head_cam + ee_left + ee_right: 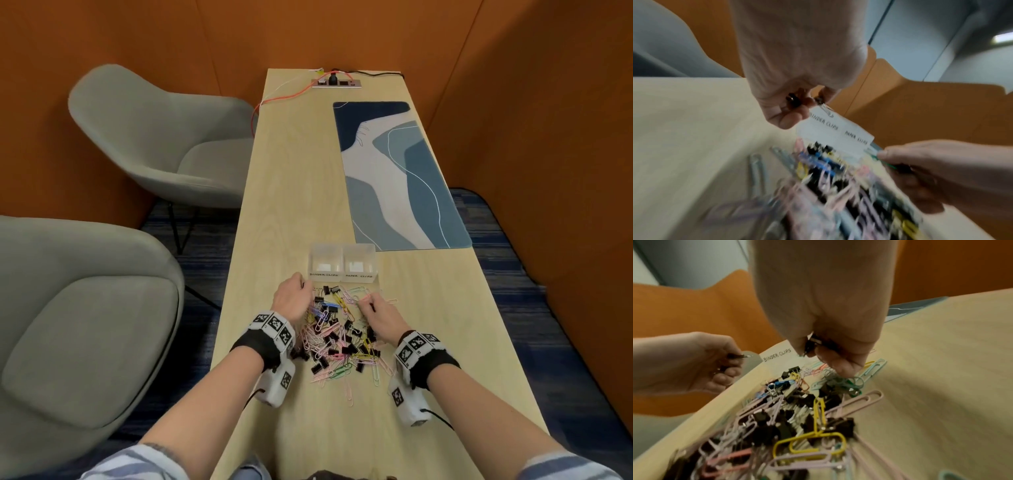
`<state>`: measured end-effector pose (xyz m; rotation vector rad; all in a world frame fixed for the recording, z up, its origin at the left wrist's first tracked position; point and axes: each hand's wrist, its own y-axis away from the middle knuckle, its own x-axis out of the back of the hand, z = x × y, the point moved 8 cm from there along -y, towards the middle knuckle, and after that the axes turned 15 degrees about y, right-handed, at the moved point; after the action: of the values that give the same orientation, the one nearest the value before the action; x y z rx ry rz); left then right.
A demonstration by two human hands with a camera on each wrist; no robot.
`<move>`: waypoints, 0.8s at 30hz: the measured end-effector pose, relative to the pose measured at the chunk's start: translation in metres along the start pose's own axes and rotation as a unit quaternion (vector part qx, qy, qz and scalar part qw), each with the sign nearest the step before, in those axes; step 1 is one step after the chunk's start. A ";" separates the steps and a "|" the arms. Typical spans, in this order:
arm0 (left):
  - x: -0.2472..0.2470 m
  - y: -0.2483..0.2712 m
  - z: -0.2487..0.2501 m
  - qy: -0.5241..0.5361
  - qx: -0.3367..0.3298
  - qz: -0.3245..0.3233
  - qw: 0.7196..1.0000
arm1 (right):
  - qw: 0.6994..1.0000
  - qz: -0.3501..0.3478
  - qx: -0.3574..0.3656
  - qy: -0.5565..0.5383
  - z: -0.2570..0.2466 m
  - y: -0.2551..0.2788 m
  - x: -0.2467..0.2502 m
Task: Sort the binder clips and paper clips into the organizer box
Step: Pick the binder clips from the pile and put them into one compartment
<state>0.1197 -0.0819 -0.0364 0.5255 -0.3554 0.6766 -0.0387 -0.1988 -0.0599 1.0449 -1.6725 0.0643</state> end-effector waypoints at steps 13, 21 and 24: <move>0.005 -0.064 0.067 -0.102 0.015 0.002 0.995 | 0.841 -0.134 -0.097 -0.515 -0.041 -0.013 0.028; 0.001 -0.065 0.063 -0.132 0.036 0.013 0.990 | 0.913 -0.165 -0.121 -0.352 -0.026 -0.023 0.010; -0.001 -0.065 0.061 -0.122 0.039 0.005 0.992 | 0.960 -0.159 -0.084 -0.213 -0.009 -0.016 -0.006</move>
<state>0.1540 -0.1597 -0.0092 0.6835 -0.5623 0.6400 -0.0219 -0.2006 -0.0682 1.2439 -1.8257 -0.5387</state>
